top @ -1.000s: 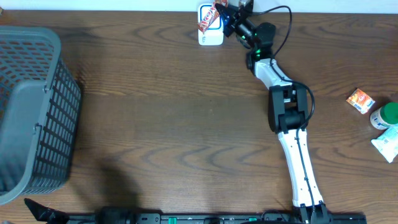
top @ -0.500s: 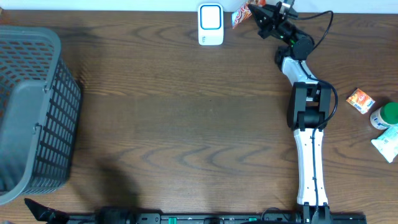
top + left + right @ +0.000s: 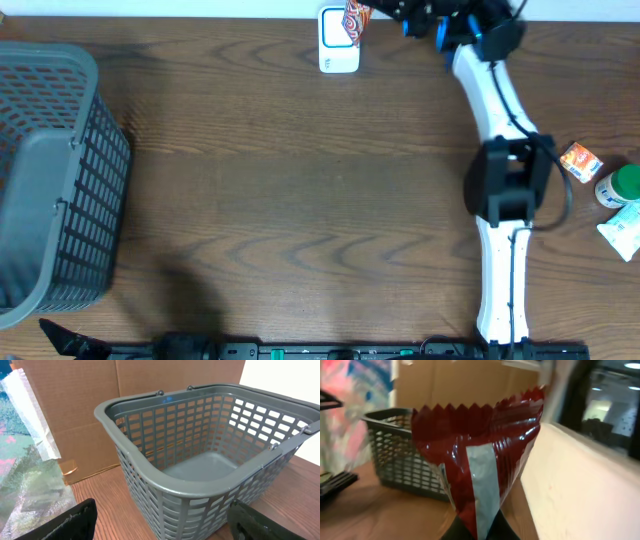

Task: Scan the item barcode
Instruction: 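Carry the TOP bar with the right gripper to the table's right edge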

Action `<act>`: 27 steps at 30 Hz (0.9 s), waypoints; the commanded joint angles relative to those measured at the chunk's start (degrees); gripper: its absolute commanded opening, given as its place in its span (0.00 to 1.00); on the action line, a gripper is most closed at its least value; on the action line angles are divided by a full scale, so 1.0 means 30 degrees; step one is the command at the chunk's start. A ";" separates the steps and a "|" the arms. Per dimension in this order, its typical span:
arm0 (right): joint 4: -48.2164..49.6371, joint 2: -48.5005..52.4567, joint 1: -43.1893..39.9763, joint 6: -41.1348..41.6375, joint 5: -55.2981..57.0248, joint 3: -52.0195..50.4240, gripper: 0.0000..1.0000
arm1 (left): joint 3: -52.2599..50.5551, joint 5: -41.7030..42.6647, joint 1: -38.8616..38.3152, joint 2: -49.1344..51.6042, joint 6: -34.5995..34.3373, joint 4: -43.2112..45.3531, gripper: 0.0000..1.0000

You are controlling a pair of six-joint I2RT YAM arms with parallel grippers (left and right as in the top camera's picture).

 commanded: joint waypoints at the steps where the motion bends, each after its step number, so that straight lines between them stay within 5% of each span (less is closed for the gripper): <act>1: -0.1785 -0.2805 0.0357 0.1355 -0.1239 0.0321 0.01 | -0.0058 -0.0051 -0.0022 -0.0146 -0.0182 -0.0036 0.84; 7: -0.8204 -0.5676 0.0947 -0.0896 -0.0605 0.0321 0.02 | -0.0058 -0.0051 -0.0022 -0.0146 -0.0182 -0.0036 0.83; 12: -1.6487 -0.7752 0.0991 -0.4896 0.4284 0.0321 0.01 | -0.0058 -0.0051 -0.0022 -0.0146 -0.0182 -0.0036 0.83; 20: -3.3711 -0.9522 0.0896 -1.7194 1.6334 0.0321 0.01 | -0.0058 -0.0051 -0.0022 -0.0146 -0.0182 -0.0036 0.83; 27: -4.4231 -0.9573 -0.0153 -2.3707 3.0214 0.0313 0.01 | -0.0058 -0.0051 -0.0022 -0.0146 -0.0182 -0.0036 0.83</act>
